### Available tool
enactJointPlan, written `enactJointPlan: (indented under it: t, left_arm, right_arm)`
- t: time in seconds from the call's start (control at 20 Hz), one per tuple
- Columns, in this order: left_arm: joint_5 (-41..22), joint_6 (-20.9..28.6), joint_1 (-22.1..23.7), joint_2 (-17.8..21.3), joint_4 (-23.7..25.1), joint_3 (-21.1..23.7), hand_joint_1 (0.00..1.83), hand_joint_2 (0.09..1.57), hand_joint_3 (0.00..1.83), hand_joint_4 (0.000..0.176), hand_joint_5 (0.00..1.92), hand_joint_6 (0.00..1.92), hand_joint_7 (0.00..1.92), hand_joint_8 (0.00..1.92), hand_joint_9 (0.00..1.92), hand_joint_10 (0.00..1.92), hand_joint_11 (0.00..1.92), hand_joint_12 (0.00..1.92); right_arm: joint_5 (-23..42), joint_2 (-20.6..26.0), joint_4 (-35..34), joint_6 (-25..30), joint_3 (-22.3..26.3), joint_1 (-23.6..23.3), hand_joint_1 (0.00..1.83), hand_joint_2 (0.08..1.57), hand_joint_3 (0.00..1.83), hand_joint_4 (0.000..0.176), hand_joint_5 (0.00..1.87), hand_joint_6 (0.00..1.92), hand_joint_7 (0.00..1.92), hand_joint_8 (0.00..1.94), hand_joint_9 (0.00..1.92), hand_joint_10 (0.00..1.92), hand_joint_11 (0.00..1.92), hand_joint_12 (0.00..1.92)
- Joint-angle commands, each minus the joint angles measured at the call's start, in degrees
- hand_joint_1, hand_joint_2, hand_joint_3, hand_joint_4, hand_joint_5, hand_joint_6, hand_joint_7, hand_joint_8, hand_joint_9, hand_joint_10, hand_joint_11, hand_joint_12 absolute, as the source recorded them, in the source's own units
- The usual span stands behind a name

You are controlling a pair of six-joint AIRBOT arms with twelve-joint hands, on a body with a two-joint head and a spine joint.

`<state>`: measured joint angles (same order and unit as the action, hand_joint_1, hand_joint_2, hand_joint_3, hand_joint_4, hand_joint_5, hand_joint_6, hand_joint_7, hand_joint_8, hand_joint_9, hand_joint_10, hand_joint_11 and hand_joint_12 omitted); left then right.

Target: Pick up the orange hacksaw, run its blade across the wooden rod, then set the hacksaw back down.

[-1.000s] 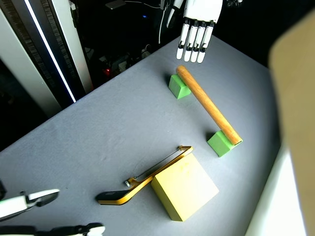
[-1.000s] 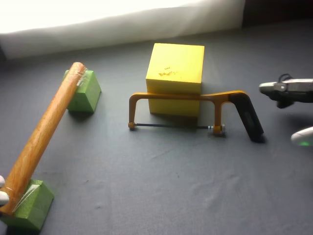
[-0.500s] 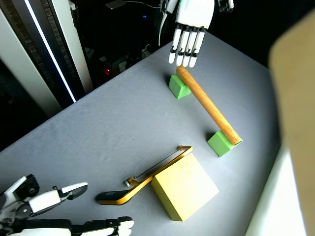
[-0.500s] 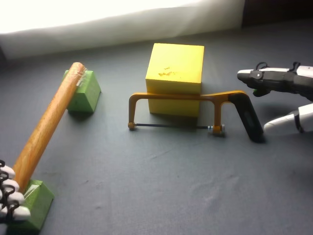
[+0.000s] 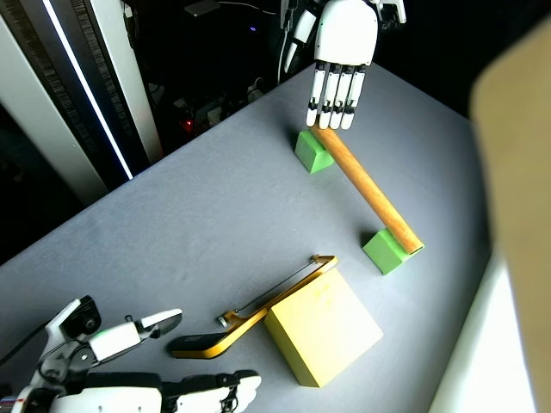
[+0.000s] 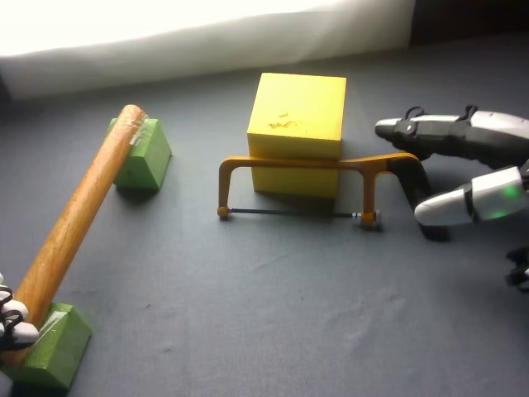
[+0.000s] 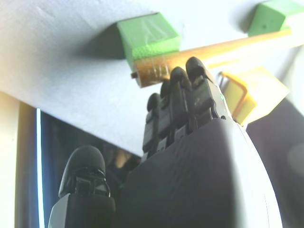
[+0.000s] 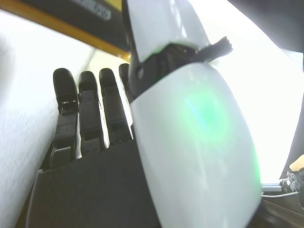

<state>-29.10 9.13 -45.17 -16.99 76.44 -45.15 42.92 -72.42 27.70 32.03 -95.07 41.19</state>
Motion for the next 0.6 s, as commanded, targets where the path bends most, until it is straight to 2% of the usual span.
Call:
enactJointPlan:
  t: [0.0,0.05,0.1,0.15,0.4,0.55]
  left_arm:
    - [-0.5,0.2,0.3,-0.1,-1.4,0.0,0.09,1.28,0.0,0.0,0.14,0.0,0.17,0.0,0.13,0.0,0.0,0.26]
    - [-0.7,0.2,0.2,-0.1,-1.4,0.0,0.08,1.29,0.0,0.0,0.14,0.0,0.17,0.0,0.12,0.0,0.0,0.23]
    - [-0.9,0.2,0.1,-0.1,-1.4,0.0,0.1,1.28,0.0,0.0,0.17,0.0,0.19,0.0,0.15,0.0,0.0,0.32]
    - [-1.1,0.2,0.0,-0.1,-1.4,0.0,0.11,1.28,0.0,0.0,0.16,0.0,0.19,0.0,0.14,0.0,0.0,0.34]
    - [-1.6,0.2,-0.5,-0.1,-1.4,-0.3,0.1,1.28,0.0,0.0,0.15,0.0,0.17,0.0,0.14,0.0,0.0,0.35]
    - [-1.6,0.2,-0.6,-0.3,-1.4,-0.3,0.12,1.28,0.0,0.0,0.16,0.0,0.19,0.0,0.16,0.01,0.0,0.35]
  right_arm:
    - [5.1,0.2,-2.8,0.5,0.0,-1.3,1.05,0.99,0.0,0.0,0.17,0.0,0.13,0.0,0.14,0.0,0.0,0.77]
    - [5.0,-0.1,-2.8,0.5,0.1,-1.4,1.05,0.98,0.0,0.0,0.18,0.0,0.13,0.0,0.16,0.01,0.0,0.83]
    - [4.8,-0.4,-2.8,0.4,0.2,-1.6,1.06,1.0,0.01,0.0,0.17,0.0,0.13,0.0,0.15,0.0,0.0,0.84]
    - [4.6,-0.7,-2.8,0.3,0.3,-1.8,1.07,1.01,0.01,0.0,0.14,0.01,0.11,0.01,0.12,0.01,0.0,0.68]
    - [3.2,-1.7,-2.8,-0.1,0.4,-2.7,1.06,1.0,0.0,0.0,0.15,0.0,0.12,0.0,0.13,0.0,0.0,0.62]
    - [2.7,-2.3,-2.8,-0.3,0.5,-3.0,1.08,1.0,0.0,0.0,0.17,0.0,0.13,0.0,0.16,0.01,0.0,0.73]
